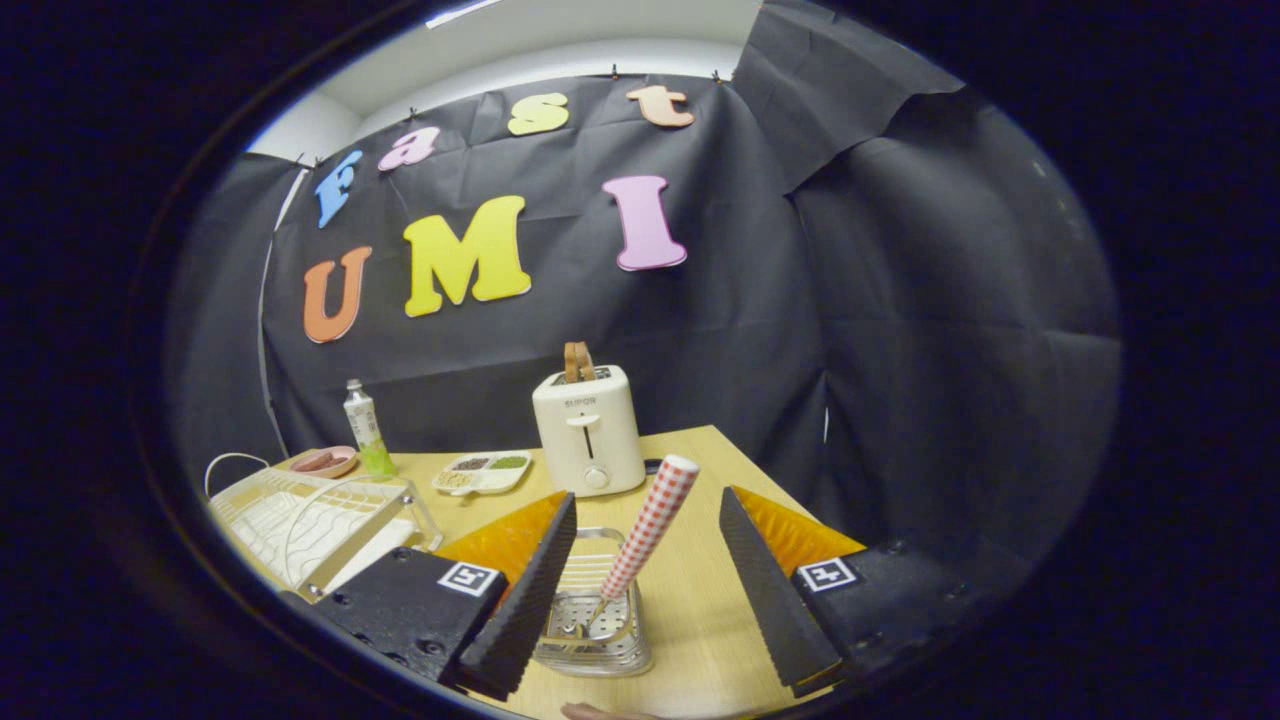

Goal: Take the plate from the dish rack, then take the spoon from the basket and place it into the plate.

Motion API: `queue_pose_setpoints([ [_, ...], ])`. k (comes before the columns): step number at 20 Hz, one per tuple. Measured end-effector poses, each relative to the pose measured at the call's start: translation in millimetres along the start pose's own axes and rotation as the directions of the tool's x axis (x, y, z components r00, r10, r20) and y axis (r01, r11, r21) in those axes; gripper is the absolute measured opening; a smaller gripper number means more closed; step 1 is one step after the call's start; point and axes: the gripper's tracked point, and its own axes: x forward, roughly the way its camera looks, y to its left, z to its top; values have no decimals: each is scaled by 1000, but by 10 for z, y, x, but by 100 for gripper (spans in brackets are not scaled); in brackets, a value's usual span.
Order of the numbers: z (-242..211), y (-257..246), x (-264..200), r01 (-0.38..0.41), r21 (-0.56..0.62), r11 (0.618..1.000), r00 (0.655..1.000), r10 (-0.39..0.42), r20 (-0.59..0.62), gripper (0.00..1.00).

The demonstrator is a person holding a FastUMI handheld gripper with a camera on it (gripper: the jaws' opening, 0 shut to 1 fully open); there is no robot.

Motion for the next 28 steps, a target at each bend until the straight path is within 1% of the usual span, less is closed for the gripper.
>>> queue_pose_setpoints([
  [1, -51, 84, 27, -21, 1, 1000, 999, 21, -24, 86],
  [2, -58, 93, 69, -13, 5, 1000, 999, 13, -35, 81],
  [3, -34, 85, 62, -7, 9, 1000, 999, 7, -36, 64],
  [4, -80, 29, 108, 39, 1, 999, 998, -39, -41, 48],
  [5, -36, 96, 150, 1, 20, 1000, 1000, -1, -29, 32],
  [6, -2, 218, 56, -42, 44, 998, 999, 43, -22, 30],
  [7, 26, 249, 42, -47, 49, 998, 999, 48, -13, 24],
  [9, 74, 260, 9, -32, 22, 999, 999, 32, 6, 18],
  [11, 181, 343, -81, -38, 8, 999, 999, 38, 30, 16],
  [13, 338, 370, -151, -17, -22, 1000, 997, 18, 82, 16],
  [15, 550, 462, -273, -8, -54, 999, 989, 15, 147, 15],
  [17, 711, 549, -388, 3, -85, 996, 984, 12, 176, 15],
  [20, 960, 702, -575, -4, -95, 995, 984, 22, 179, 15],
  [22, 1151, 761, -747, 5, -102, 995, 982, 14, 187, 15],
  [26, 1448, 975, -1225, 17, -117, 993, 977, 9, 215, 15],
  [28, 1484, 1111, -1518, 29, -118, 993, 977, -3, 213, 15],
])
